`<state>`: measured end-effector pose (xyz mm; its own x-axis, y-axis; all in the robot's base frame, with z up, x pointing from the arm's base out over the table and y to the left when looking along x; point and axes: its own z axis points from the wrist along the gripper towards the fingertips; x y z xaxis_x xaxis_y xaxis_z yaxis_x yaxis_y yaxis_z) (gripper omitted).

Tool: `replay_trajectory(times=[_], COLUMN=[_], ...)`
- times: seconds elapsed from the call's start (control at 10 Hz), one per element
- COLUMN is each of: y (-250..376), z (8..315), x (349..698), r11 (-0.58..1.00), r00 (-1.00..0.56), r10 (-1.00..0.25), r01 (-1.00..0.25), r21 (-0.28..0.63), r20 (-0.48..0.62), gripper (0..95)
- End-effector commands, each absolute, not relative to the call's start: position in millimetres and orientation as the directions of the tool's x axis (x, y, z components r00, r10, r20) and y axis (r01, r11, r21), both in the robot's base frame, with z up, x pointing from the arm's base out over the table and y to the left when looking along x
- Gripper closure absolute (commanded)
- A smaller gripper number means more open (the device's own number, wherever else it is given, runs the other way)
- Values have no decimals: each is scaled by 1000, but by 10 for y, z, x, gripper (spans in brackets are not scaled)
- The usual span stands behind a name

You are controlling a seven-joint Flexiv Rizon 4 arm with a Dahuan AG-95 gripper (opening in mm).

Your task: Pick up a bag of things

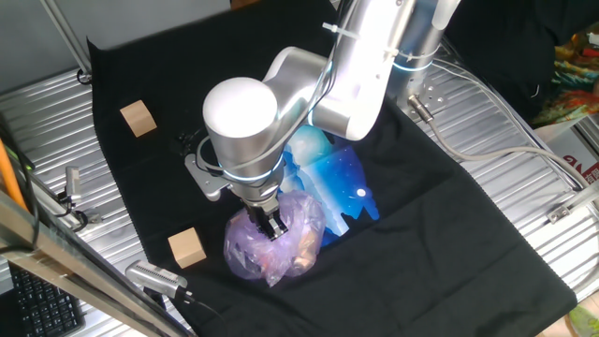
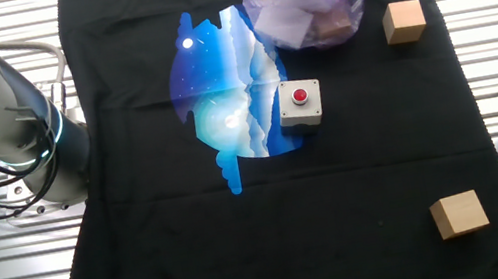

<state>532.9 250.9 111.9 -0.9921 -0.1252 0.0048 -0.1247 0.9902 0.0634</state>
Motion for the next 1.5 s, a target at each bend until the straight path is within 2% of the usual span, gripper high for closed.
replay_trajectory(times=[0.1, 1.5], y=[2509, 2518], z=[1115, 1150], x=[5329, 5349], r11=[990, 990], r00=[-992, -992], r10=[-126, -129], r01=[-126, -129], r21=[65, 59], r20=[5, 0], gripper=[950, 950])
